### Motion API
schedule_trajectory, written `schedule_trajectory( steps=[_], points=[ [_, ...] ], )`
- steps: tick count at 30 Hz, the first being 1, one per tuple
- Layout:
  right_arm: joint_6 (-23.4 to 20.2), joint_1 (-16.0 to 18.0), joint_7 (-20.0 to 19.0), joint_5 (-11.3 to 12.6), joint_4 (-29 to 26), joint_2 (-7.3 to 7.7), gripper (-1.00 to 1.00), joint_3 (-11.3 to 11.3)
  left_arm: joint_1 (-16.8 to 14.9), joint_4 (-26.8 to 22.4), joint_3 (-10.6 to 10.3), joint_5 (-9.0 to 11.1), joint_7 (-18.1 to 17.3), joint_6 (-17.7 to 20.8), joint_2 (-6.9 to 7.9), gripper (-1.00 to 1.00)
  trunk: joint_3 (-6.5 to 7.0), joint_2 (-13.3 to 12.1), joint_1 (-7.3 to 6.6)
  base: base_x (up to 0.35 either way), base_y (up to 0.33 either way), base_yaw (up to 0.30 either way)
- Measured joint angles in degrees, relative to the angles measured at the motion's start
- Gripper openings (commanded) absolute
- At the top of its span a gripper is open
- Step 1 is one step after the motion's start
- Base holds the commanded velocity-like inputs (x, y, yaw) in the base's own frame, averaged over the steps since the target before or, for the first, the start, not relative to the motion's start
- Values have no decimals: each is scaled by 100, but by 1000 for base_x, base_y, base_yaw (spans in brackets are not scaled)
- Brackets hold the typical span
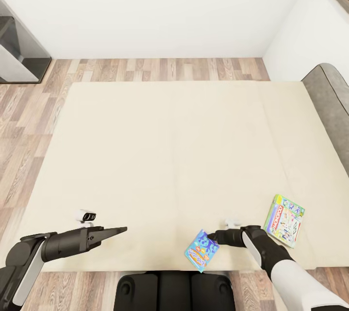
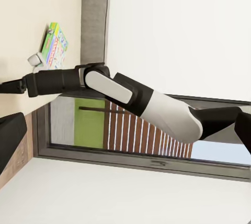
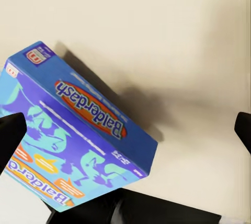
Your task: Put all the toys in the child's room - the three board games (two on the bed and one on the table), the two jigsaw puzzles on the table, and the tennis ball on the table - inside the toy box on the table in the child's room.
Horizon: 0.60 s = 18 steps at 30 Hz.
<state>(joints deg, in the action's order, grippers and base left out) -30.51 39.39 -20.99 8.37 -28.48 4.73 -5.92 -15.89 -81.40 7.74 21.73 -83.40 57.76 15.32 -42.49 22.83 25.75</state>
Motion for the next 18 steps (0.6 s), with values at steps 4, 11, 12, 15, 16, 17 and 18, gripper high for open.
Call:
schedule_trajectory(
  steps=[4, 11, 12, 15, 16, 17, 18],
  points=[
    [-2, -8, -2, 5, 15, 6, 100, -2, 0, -1, 0, 0, 1, 0, -3, 100, 0, 0, 0, 0, 0, 0],
    [-9, -11, -7, -13, 147, -65, 100, -22, 0, 0, -6, 7, 3, 0, -3, 100, 0, 0, 0, 0, 0, 0],
    [-10, -11, -7, -14, 164, -69, 100, -25, 0, -1, -5, 7, 1, 0, -3, 100, 0, 0, 0, 0, 0, 0],
    [-11, -11, -5, -16, 212, -79, 100, -32, 0, -1, -2, 7, 0, 0, -2, 100, 0, 0, 0, 0, 0, 0],
    [-11, -11, -5, -16, 219, -80, 100, -33, 0, -2, -2, 7, -1, 0, -1, 100, 0, 0, 0, 0, 0, 0],
    [-11, -11, -3, -17, 230, -83, 100, -34, 0, -1, -1, 8, -2, 0, 0, 100, 0, 0, 0, 0, 0, 0],
    [-11, -11, -2, -17, 236, -86, 100, -35, 0, 0, -1, 8, -3, 0, -1, 100, 0, 0, 0, 0, 0, 0]
  ],
)
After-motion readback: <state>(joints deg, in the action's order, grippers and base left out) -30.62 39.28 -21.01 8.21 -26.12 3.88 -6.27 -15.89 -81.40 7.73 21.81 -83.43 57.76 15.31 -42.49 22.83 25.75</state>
